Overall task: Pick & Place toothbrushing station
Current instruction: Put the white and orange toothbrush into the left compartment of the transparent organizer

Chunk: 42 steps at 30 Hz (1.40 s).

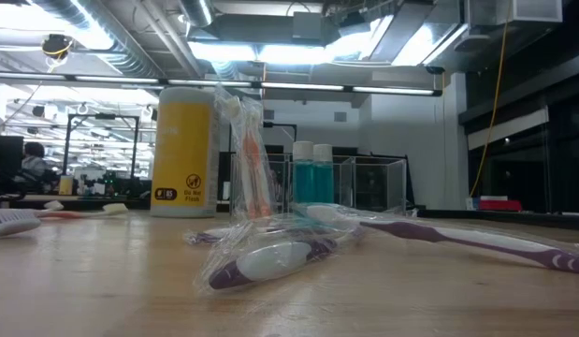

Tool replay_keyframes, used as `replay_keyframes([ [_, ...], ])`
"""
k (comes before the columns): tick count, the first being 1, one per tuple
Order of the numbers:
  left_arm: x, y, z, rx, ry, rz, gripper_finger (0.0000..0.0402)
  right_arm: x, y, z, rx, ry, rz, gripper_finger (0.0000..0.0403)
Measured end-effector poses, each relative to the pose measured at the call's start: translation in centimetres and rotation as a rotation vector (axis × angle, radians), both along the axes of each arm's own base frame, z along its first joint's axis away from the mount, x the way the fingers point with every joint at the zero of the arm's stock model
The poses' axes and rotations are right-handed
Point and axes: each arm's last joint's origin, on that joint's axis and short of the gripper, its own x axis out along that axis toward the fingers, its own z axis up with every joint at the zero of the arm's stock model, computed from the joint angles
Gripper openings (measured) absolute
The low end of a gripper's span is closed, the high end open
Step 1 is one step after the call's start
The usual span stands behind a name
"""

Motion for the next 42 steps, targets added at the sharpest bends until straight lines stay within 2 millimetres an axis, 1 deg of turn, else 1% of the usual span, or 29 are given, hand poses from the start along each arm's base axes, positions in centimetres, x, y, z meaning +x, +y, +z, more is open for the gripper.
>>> replay_keyframes([
  [7, -0.2, 0.2, -0.2, -0.001, 0.005, 0.012, 0.0013, -0.4, 0.8, -0.2, 0.013, 0.023, 0.014, 0.0132],
  [11, -0.5, 0.3, -0.5, -0.014, 0.01, 0.019, 0.0012, -0.8, 1.3, 0.0, 0.034, 0.016, 0.031, 0.0132],
  [14, -0.7, 0.1, -0.5, -0.019, 0.008, 0.014, 0.0012, -1.0, 1.6, 0.0, 0.024, 0.015, 0.015, 0.0132],
  [24, -0.3, -0.8, 0.4, -0.038, -0.016, -0.041, 0.0012, -0.7, 0.7, -0.6, -0.028, 0.059, -0.023, 0.0132],
  [29, 0.0, -0.6, 0.4, -0.035, -0.011, -0.044, 0.0012, -0.5, 0.3, -0.5, -0.035, 0.057, -0.017, 0.0132],
  [35, 0.5, -0.3, 0.4, -0.032, 0.007, -0.053, 0.0012, -0.4, 0.3, -0.4, -0.042, 0.043, -0.013, 0.0131],
  [38, 0.6, -0.2, 0.4, -0.033, 0.01, -0.054, 0.0012, -0.4, 0.3, -0.4, -0.044, 0.041, -0.024, 0.0116],
  [40, 0.6, -0.2, 0.4, -0.033, 0.01, -0.053, 0.0012, -0.4, 0.3, -0.4, -0.051, 0.039, -0.026, 0.0093],
  [42, 0.6, -0.2, 0.4, -0.033, 0.01, -0.053, 0.0012, -0.4, 0.3, -0.4, -0.06, 0.037, -0.023, 0.0062],
])
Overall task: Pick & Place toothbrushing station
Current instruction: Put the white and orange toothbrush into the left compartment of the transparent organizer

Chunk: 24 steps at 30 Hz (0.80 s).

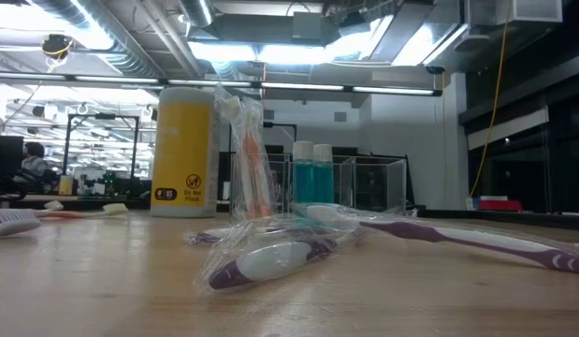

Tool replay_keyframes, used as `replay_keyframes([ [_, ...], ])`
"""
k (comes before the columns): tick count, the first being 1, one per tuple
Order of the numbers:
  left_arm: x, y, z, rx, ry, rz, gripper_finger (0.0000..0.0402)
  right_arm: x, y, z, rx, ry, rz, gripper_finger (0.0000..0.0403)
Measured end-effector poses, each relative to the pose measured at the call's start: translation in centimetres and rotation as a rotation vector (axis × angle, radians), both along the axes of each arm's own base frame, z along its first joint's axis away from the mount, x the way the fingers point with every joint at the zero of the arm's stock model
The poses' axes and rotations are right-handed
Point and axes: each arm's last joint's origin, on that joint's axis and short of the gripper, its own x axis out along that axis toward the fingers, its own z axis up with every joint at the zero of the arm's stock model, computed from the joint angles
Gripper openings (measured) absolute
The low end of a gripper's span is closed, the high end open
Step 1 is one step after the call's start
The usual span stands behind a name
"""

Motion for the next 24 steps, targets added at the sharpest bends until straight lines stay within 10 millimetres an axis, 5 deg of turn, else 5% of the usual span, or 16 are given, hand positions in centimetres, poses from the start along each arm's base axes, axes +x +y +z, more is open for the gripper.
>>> replay_keyframes([
  [3, 0.0, 0.0, 0.0, 0.0, 0.002, -0.002, 0.0012, -0.1, 0.3, 0.1, -0.018, -0.011, 0.012, 0.0017],
  [8, 0.0, 0.0, 0.0, 0.008, 0.002, 0.003, 0.0014, -0.1, 0.3, 0.3, -0.025, -0.032, 0.024, 0.0015],
  [14, -0.4, 0.3, -0.5, 0.008, 0.045, -0.004, 0.0063, -0.1, 0.3, 1.7, -0.081, -0.104, 0.024, 0.0014],
  [24, -3.8, -0.5, -1.9, -0.02, 0.155, -0.05, 0.0116, -0.8, -3.3, 5.4, -0.349, 0.002, -0.066, 0.0014],
])
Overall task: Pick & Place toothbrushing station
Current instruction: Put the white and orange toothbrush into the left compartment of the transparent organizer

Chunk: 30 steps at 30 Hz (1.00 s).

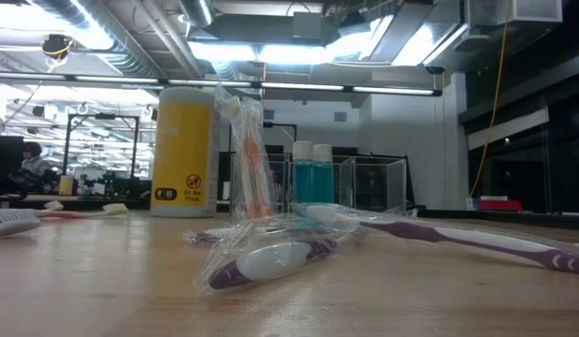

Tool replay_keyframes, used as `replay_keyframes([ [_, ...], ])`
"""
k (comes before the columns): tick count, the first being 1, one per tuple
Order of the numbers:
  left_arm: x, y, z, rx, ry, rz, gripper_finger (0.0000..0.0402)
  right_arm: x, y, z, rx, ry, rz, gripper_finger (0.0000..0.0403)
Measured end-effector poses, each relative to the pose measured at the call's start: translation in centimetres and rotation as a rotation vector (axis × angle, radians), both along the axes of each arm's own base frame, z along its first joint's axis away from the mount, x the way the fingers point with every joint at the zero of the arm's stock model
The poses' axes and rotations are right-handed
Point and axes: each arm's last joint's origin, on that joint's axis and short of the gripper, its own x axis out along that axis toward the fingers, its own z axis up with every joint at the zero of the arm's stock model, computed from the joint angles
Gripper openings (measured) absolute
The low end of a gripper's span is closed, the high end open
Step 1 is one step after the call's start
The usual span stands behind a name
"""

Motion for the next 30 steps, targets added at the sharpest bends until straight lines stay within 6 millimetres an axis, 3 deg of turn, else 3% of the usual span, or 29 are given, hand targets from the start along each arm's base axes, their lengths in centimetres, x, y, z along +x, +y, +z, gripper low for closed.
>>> replay_keyframes([
  [3, -1.0, -0.6, 0.1, 0.025, -0.031, -0.01, 0.0119, 0.9, -1.3, -0.8, -0.052, 0.045, 0.047, 0.0012],
  [7, -1.3, -0.7, -0.2, 0.012, 0.037, -0.052, 0.0112, 3.6, -3.4, -2.9, -0.073, 0.108, 0.184, 0.0012],
  [12, -2.0, -0.9, 0.2, 0.039, -0.06, -0.006, 0.01, 6.3, -7.7, -5.7, -0.07, 0.208, 0.253, 0.0012],
  [16, -4.1, -1.4, 1.4, 0.035, -0.17, 0.011, 0.0092, 6.8, -10.7, -5.6, -0.111, 0.185, 0.255, 0.0012],
  [19, -4.3, -1.3, 1.8, 0.022, -0.188, 0.014, 0.0087, 7.3, -12.7, -6.2, -0.095, 0.147, 0.283, 0.0012],
  [26, -5.1, -1.4, 2.6, 0.021, -0.252, 0.028, 0.0086, 8.0, -15.1, -11.4, -0.024, 0.137, 0.329, 0.0012],
  [30, -5.2, -1.2, 3.1, 0.008, -0.26, 0.032, 0.0086, 6.8, -16.1, -13.8, 0.005, 0.132, 0.312, 0.0012],
])
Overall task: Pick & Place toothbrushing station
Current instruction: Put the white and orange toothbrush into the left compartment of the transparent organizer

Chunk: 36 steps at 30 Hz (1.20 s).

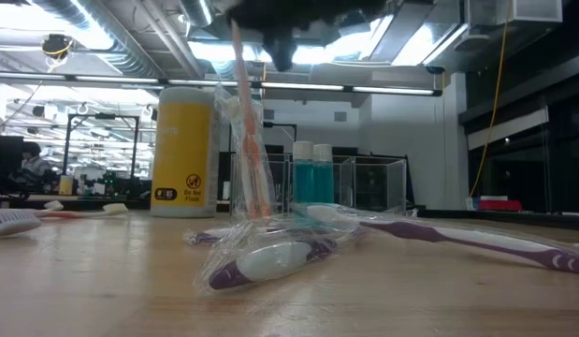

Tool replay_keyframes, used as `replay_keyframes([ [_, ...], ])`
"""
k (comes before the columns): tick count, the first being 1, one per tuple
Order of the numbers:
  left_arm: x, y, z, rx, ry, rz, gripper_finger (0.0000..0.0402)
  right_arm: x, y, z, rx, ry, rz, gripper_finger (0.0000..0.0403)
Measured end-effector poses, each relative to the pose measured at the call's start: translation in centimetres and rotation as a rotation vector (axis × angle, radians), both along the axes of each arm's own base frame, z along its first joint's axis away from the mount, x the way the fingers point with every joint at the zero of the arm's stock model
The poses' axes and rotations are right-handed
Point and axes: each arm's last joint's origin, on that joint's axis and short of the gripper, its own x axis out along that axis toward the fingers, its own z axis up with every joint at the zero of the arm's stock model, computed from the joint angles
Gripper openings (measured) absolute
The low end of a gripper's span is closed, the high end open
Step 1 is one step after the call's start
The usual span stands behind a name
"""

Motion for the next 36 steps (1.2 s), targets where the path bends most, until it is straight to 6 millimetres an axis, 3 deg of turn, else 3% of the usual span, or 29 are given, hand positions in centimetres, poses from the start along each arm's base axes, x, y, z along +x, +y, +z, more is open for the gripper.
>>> replay_keyframes([
  [6, 0.0, 0.3, 0.5, -0.004, 0.011, -0.006, 0.0086, -2.7, -1.1, -1.7, 0.014, -0.057, -0.069, 0.0012],
  [14, 0.8, 0.8, 0.5, -0.044, 0.021, 0.006, 0.0086, -3.8, -1.1, -5.7, 0.034, -0.08, -0.159, 0.0012],
  [22, 1.8, 0.9, 0.7, -0.059, 0.009, 0.024, 0.0086, -5.0, -1.2, -8.4, -0.011, -0.062, -0.208, 0.0022],
  [29, 2.7, 1.1, 0.9, -0.044, 0.023, 0.025, 0.0086, -5.6, -0.3, -9.5, 0.062, -0.038, -0.214, 0.0075],
  [36, 3.8, 1.9, 1.0, 0.006, 0.037, 0.056, 0.0086, -5.8, 0.8, -8.5, 0.191, -0.041, -0.195, 0.0129],
])
